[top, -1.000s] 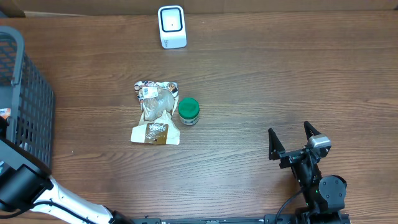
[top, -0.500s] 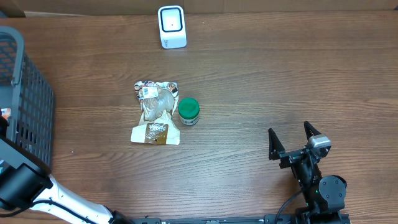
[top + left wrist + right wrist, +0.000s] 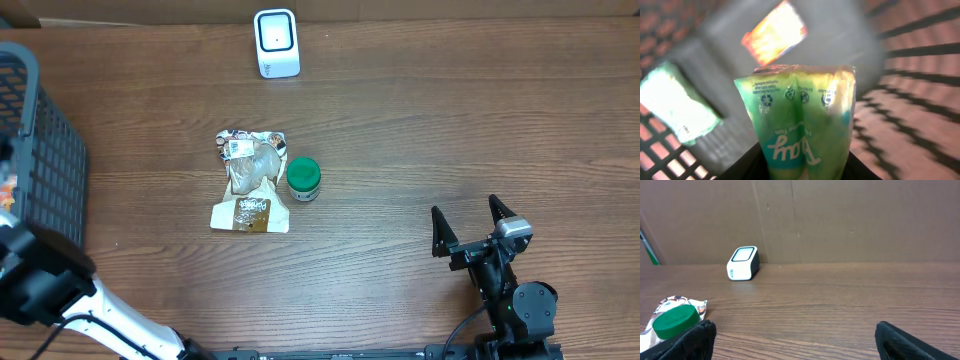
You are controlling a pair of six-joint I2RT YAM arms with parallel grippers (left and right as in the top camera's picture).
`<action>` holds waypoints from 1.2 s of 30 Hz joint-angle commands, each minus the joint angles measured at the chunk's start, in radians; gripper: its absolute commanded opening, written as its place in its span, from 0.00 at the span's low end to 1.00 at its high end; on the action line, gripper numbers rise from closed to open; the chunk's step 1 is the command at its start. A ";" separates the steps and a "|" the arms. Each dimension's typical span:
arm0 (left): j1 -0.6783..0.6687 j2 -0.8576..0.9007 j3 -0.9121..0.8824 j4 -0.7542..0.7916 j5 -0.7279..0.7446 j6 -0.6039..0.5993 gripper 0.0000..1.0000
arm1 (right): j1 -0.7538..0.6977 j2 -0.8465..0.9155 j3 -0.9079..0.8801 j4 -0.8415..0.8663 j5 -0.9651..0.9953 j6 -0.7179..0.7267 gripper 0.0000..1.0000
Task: Scan the item barcode
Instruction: 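Grasp the green tissue pack and carry it past the scanner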
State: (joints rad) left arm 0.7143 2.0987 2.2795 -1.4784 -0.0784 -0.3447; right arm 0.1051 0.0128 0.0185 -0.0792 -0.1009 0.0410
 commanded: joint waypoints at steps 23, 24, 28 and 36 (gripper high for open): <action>-0.983 -0.183 0.018 -0.077 0.130 -0.048 0.39 | -0.004 -0.010 -0.010 0.005 -0.005 0.004 1.00; -1.017 -0.164 -0.013 -0.053 0.130 -0.058 0.39 | -0.004 -0.010 -0.010 0.005 -0.005 0.004 1.00; -1.138 -0.077 -0.110 0.043 0.132 -0.105 0.40 | -0.004 -0.010 -0.010 0.005 -0.005 0.004 1.00; -1.307 0.134 -0.139 0.176 0.130 -0.163 0.42 | -0.004 -0.010 -0.010 0.004 -0.005 0.004 1.00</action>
State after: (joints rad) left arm -0.5606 2.1899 2.1452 -1.3163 0.0635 -0.4595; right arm 0.1051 0.0128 0.0185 -0.0788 -0.1009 0.0414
